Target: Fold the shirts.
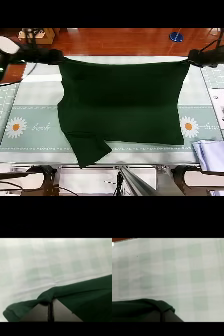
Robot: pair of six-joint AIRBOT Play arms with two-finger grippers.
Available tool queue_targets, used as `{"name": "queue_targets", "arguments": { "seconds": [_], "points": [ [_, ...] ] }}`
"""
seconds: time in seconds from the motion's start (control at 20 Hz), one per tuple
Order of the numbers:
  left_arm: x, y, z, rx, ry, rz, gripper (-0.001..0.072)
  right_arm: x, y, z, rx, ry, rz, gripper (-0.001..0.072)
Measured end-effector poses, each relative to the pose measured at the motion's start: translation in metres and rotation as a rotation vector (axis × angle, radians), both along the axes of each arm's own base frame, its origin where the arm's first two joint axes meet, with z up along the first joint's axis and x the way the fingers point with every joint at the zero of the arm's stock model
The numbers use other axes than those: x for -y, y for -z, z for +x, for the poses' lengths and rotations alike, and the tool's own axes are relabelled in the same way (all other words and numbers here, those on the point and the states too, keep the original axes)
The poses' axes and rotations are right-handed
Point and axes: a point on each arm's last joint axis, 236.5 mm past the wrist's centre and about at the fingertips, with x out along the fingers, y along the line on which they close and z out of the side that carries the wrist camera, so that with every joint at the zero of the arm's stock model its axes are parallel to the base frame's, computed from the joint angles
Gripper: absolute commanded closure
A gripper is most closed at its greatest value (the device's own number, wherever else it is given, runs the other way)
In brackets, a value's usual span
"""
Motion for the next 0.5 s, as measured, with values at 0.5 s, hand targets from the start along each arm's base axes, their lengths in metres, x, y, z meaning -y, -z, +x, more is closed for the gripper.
{"name": "queue_targets", "arguments": {
  "seconds": [0.5],
  "points": [
    [0.011, 0.067, 0.004, -0.127, 0.038, 0.010, 0.0675, 0.005, 0.049, 0.002, -0.097, 0.000, 0.009, 0.0693]
  ]
}}
